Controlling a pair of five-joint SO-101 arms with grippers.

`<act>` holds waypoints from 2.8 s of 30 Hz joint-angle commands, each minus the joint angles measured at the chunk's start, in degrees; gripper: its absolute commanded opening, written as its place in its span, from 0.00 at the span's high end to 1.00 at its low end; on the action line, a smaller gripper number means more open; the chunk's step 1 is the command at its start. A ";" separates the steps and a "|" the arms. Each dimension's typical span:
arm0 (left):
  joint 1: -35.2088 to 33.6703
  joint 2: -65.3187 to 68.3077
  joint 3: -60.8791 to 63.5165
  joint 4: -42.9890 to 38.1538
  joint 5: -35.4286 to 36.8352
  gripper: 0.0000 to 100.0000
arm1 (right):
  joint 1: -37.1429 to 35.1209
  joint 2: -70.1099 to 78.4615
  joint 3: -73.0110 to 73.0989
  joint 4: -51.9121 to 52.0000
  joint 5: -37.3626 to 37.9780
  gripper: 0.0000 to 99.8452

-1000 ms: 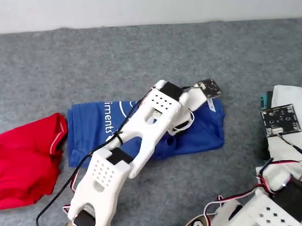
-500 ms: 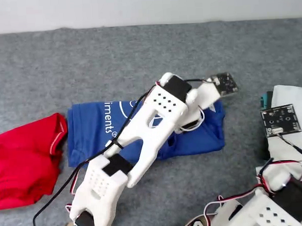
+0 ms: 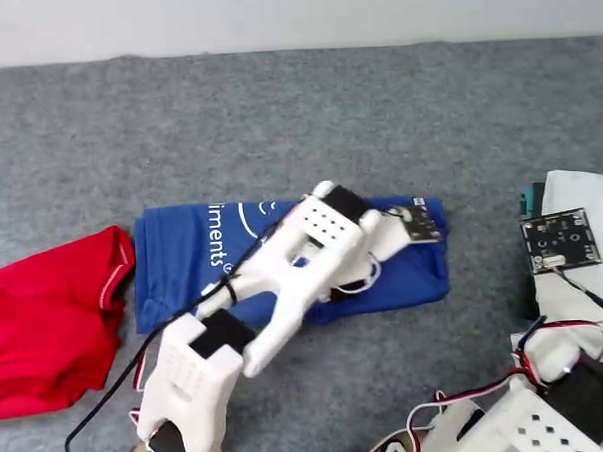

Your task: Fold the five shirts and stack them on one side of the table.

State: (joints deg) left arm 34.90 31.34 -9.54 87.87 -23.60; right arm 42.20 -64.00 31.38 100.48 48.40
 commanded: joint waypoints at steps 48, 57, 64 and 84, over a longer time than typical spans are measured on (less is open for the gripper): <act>-43.25 -19.08 -12.53 12.66 15.38 0.98 | 0.31 0.40 0.53 2.07 -0.09 0.99; -50.02 -19.08 -4.09 12.57 15.03 0.79 | 0.22 0.40 3.60 1.89 0.00 0.99; -50.20 -15.56 1.10 9.41 14.95 0.77 | 0.22 0.40 3.60 1.80 0.26 0.99; -50.37 4.57 0.57 2.02 17.93 0.78 | 0.31 0.40 3.60 1.80 0.26 0.99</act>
State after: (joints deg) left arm -15.30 34.95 -8.31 91.47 -7.60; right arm 42.11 -63.56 35.69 100.48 48.40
